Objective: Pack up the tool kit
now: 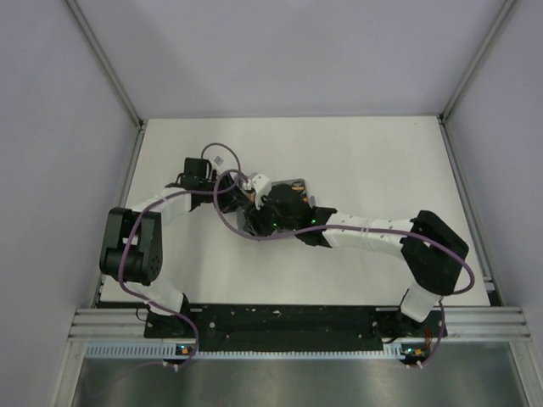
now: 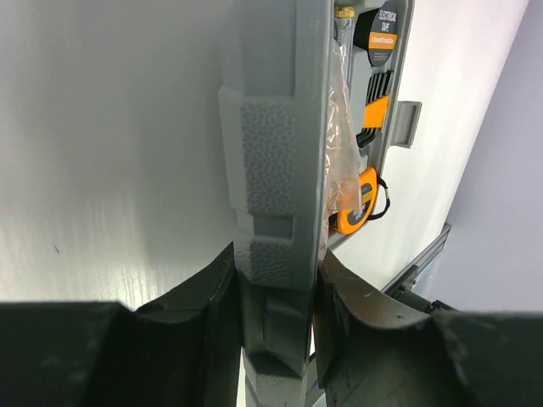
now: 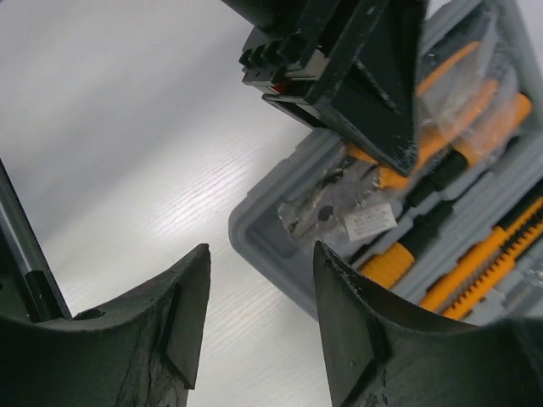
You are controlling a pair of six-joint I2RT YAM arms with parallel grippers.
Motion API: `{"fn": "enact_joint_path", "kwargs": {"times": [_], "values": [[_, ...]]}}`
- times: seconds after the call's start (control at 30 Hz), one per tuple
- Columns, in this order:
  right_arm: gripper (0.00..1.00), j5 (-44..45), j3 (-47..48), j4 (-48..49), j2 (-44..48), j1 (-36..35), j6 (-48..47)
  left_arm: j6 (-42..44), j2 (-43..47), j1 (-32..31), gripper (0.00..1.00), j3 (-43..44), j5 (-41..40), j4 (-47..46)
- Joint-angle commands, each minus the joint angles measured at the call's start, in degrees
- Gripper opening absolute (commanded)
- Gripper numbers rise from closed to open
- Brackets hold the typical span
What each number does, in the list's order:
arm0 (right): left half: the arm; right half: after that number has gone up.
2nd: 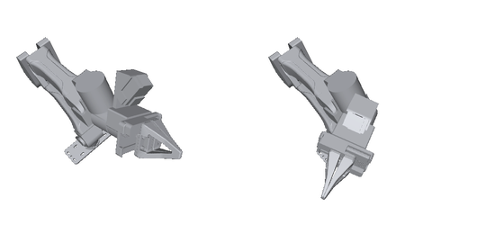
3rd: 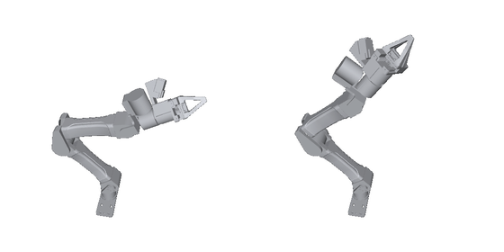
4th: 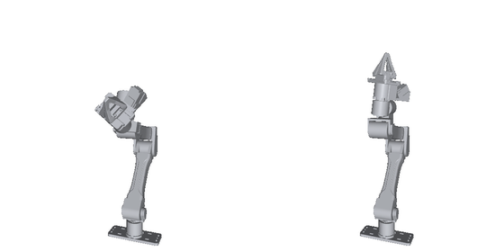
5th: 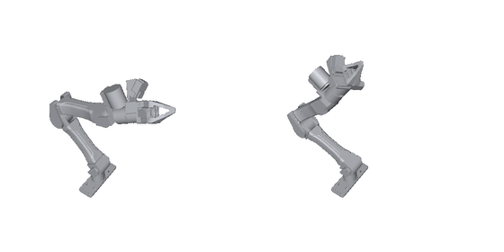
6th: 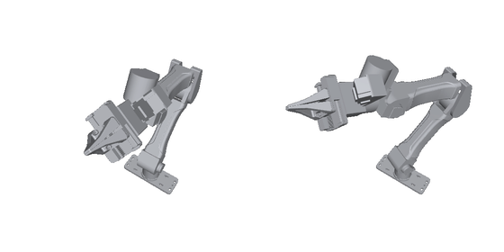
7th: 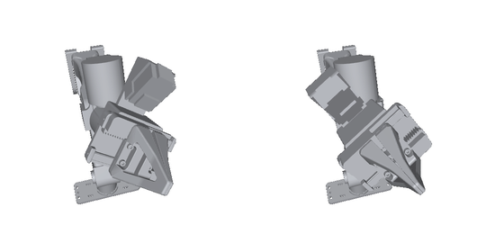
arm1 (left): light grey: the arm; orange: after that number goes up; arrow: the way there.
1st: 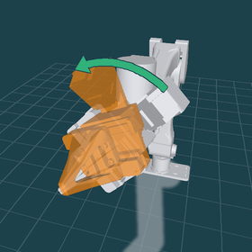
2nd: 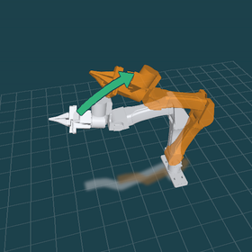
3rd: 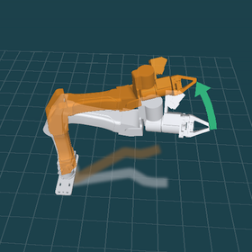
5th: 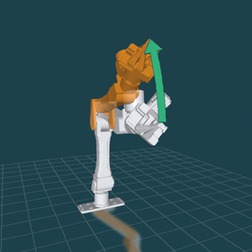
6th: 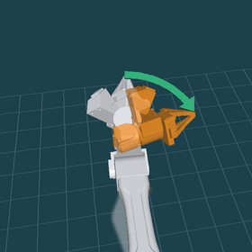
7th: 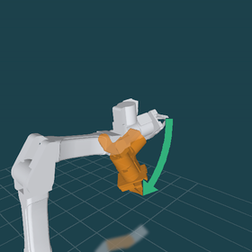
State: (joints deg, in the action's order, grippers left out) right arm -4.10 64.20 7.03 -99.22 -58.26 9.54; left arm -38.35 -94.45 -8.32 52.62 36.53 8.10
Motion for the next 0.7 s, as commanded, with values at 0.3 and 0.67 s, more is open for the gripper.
{"fn": "enact_joint_path", "kwargs": {"times": [0.3,0.67], "values": [[0.49,18.6,-13.9,-9.1,19.3,11.8,17.5,7.9,-1.0,0.0,0.25,10.5,-3.3,10.4],[0.43,16.6,-12.7,-14.9,7.8,19.5,21.5,12.0,-2.4,-0.6,0.29,16.2,-5.6,17.8]]}}
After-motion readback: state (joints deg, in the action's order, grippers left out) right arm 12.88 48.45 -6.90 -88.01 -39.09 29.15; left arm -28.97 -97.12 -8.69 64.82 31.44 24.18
